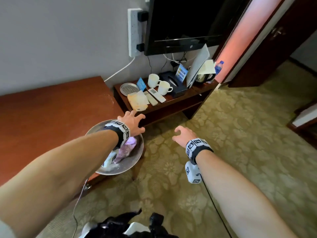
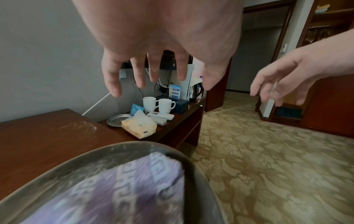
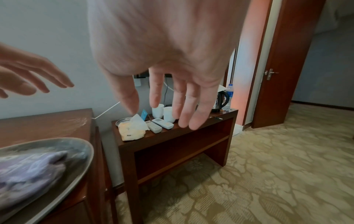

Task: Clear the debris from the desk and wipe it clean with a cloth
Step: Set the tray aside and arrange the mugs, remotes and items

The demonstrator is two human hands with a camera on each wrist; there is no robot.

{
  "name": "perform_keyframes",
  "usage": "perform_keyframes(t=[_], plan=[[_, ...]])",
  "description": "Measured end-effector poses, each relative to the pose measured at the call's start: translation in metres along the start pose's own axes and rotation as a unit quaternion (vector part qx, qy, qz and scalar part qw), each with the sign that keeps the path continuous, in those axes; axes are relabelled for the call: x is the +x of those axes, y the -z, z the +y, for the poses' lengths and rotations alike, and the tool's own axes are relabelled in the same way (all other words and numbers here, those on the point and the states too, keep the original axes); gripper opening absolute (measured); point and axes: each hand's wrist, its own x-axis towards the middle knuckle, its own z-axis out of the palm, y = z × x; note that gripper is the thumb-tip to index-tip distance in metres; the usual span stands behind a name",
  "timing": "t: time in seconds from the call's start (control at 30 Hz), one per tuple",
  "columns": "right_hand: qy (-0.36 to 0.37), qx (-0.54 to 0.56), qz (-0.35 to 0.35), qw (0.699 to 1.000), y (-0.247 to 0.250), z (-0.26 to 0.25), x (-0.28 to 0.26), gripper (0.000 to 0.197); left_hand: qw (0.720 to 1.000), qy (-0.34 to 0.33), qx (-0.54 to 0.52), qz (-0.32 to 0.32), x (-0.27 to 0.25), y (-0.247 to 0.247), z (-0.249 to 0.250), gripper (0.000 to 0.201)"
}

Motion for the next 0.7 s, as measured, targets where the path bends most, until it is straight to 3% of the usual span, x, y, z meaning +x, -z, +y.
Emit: perform_keyframes(t=[0.33,0.7], plan=[[0.029,0.039,0.018,0.999,0.062,0.086,0.045,0.048,1.000,0.008,-0.015,0.015,0.065,0.022,0.118,0.059],[0.030,0.071,0.029,0.997,0.120,0.143,0.137,0.055,1.000,0.002,-0.013,0.027,0.173,0.043,0.188,0.060]])
